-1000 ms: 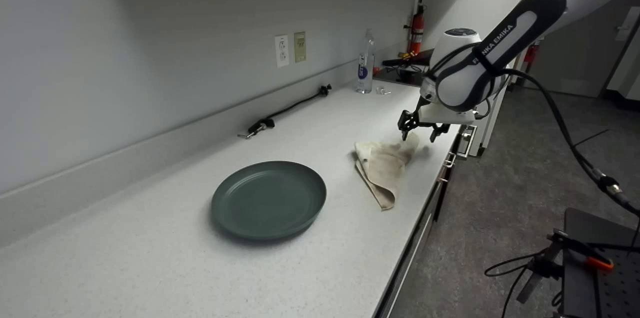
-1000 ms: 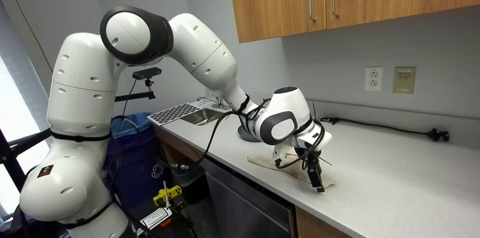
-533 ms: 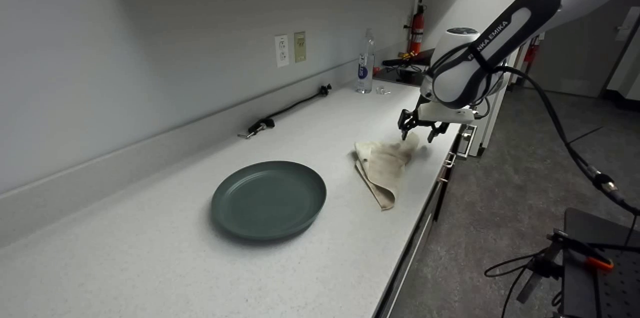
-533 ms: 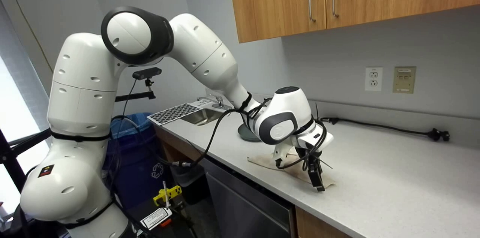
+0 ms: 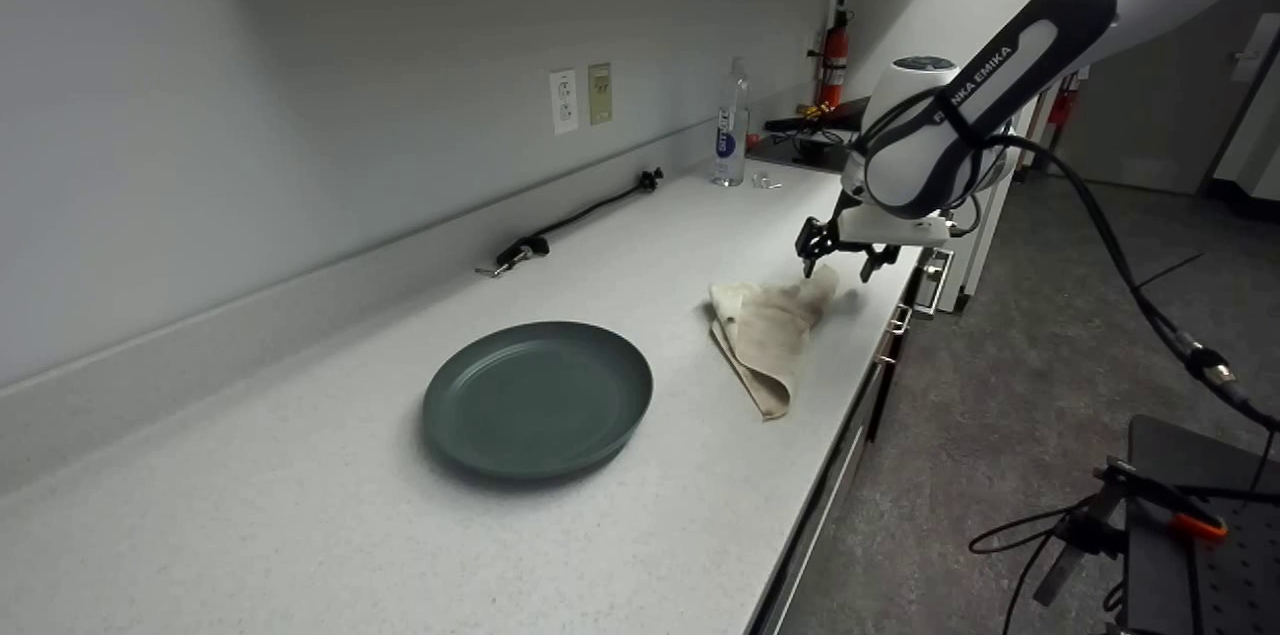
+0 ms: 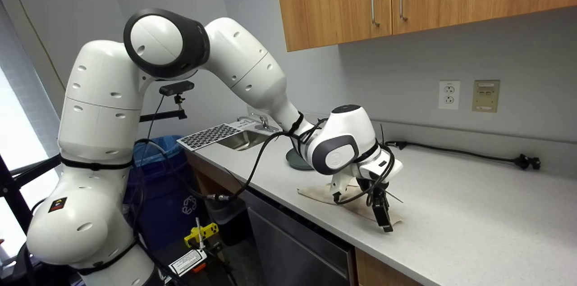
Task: Fold the towel in two triangles
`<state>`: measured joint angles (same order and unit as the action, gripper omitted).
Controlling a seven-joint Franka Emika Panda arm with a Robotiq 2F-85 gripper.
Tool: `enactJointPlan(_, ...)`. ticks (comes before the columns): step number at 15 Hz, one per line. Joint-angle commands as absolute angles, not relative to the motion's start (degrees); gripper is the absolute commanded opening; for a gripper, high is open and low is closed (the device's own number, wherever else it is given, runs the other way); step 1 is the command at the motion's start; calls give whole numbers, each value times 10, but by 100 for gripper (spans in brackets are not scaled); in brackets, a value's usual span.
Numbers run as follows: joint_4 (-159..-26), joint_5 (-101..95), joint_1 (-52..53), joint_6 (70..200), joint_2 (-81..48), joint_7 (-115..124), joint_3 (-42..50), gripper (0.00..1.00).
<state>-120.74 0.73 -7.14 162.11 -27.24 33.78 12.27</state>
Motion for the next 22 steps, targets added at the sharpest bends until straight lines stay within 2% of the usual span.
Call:
enactJointPlan(1,-1205,28,-54,1620,-276,321,141,100)
enactJointPlan(15,-1161,65,-68,1616,-314,288,108,100)
enactJointPlan(16,-1155,71,-67,1617,-317,284,107,97)
enactJointPlan(17,-1150,76,-67,1617,-320,280,106,89)
enactJointPlan(18,-1145,80,-67,1618,-323,277,105,72)
enactJointPlan(19,-1141,83,-67,1618,-325,274,105,70)
enactJointPlan(22,-1136,86,-67,1621,-328,266,107,46)
